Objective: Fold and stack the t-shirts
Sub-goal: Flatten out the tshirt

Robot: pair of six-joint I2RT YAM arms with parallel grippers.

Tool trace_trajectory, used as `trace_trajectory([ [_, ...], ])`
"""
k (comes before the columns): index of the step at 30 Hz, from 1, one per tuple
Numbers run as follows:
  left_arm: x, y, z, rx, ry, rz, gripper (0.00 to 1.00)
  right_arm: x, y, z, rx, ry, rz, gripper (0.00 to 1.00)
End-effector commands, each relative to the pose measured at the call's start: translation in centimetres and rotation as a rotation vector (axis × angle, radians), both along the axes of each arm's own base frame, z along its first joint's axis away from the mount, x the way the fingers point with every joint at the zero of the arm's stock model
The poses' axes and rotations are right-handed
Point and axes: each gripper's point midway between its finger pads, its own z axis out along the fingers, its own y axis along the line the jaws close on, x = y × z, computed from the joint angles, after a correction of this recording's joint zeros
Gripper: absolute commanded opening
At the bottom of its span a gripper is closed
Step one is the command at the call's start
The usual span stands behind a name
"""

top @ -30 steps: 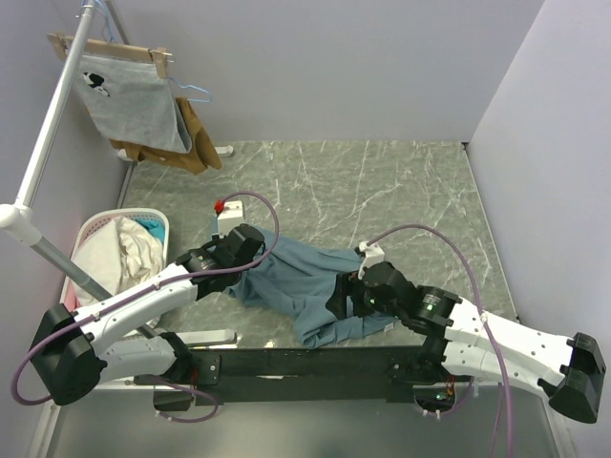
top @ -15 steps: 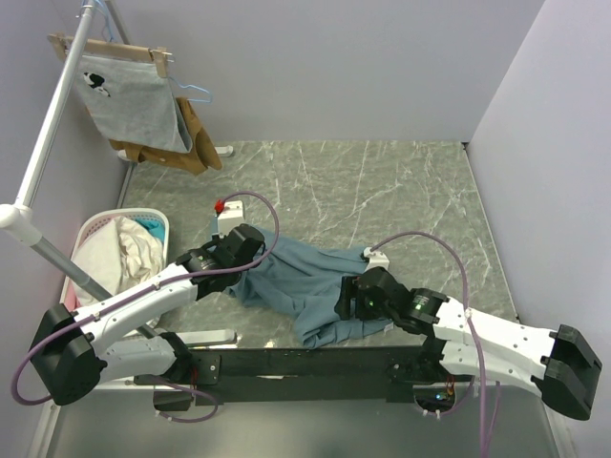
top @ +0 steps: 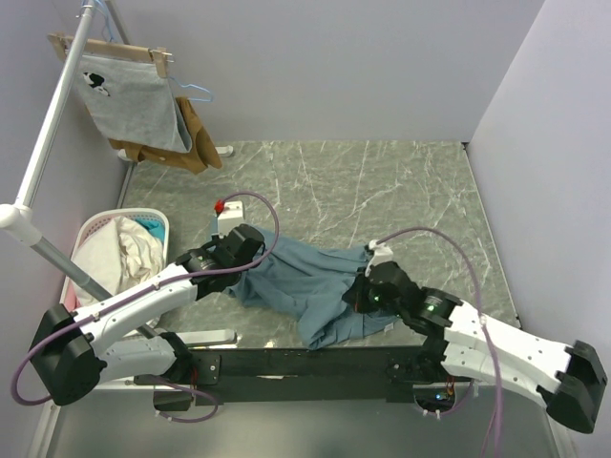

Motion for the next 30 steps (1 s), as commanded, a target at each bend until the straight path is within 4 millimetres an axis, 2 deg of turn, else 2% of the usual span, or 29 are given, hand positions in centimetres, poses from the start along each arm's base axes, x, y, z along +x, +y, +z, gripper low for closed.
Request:
trace_trajectory([
  [1,0.4,0.6,3.4,-0.023,-0.067,0.021,0.01,3.4,-2.9,9.2,0.048,-0.243,-0.186,0.00],
  [2,0.2,1.1,4.4,-0.021,-0.080,0.030,0.01,3.7,-3.8,10.7,0.052,-0.278,-0.224,0.00],
  [3,0.1,1.4,5.3,-0.024,-0.093,0.036,0.01,3.7,-5.1,13.5,0.084,-0.325,-0.266,0.00],
  [5,0.0,1.7,9.0,-0.080,-0.161,0.036,0.01,4.2,-7.4,16.7,0.092,-0.410,-0.355,0.00],
  [6,-0.2,2.0,10.2,-0.082,-0.180,0.026,0.01,4.0,-8.3,19.5,0.143,-0.460,-0.375,0.00],
  [8,-0.6,2.5,14.5,-0.153,-0.265,0.014,0.01,4.0,-9.6,21.8,0.145,-0.520,-0.403,0.00],
  [9,-0.9,2.6,15.9,-0.164,-0.291,-0.009,0.01,3.9,-10.2,23.9,0.165,-0.552,-0.419,0.00],
  [11,-1.8,3.2,20.2,-0.235,-0.375,-0.031,0.01,4.0,-12.0,25.2,0.111,-0.583,-0.472,0.00],
  [12,-2.1,3.5,21.6,-0.245,-0.404,-0.046,0.01,4.0,-12.6,27.3,0.121,-0.608,-0.490,0.00],
  [13,-2.7,3.7,24.0,-0.288,-0.445,-0.066,0.01,3.8,-13.3,28.1,0.105,-0.615,-0.503,0.00],
  [14,-3.4,4.1,25.6,-0.316,-0.478,-0.077,0.01,3.4,-14.0,30.4,0.125,-0.651,-0.507,0.00],
  [15,-4.1,4.5,27.9,-0.348,-0.517,-0.098,0.01,3.3,-14.4,31.6,0.131,-0.671,-0.512,0.00],
  [16,-4.7,4.9,29.0,-0.363,-0.536,-0.108,0.01,3.0,-14.8,32.7,0.141,-0.688,-0.514,0.00],
  [17,-5.3,5.4,30.1,-0.383,-0.560,-0.118,0.01,2.4,-15.8,35.1,0.168,-0.730,-0.516,0.00],
  [21,-7.9,6.6,35.1,-0.462,-0.650,-0.181,0.01,1.2,-17.5,39.5,0.187,-0.800,-0.508,0.00],
  [23,-9.0,6.0,36.4,-0.496,-0.663,-0.257,0.01,0.5,-18.3,41.8,0.211,-0.843,-0.497,0.00],
  [25,-10.2,5.8,38.4,-0.543,-0.701,-0.313,0.01,-0.2,-17.9,43.6,0.256,-0.880,-0.449,0.00],
  [26,-10.8,4.8,39.3,-0.575,-0.710,-0.381,0.01,-0.5,-18.1,45.0,0.270,-0.912,-0.435,0.00],
  [27,-11.6,4.5,40.5,-0.597,-0.731,-0.422,0.02,-0.7,-18.0,46.0,0.290,-0.933,-0.428,0.00],
  [29,-12.0,3.2,41.5,-0.624,-0.726,-0.491,0.01,-0.9,-18.1,48.0,0.295,-0.969,-0.416,0.00],
  [30,-12.5,3.2,42.7,-0.639,-0.746,-0.509,0.02,-0.8,-18.2,48.5,0.286,-0.980,-0.423,0.00],
])
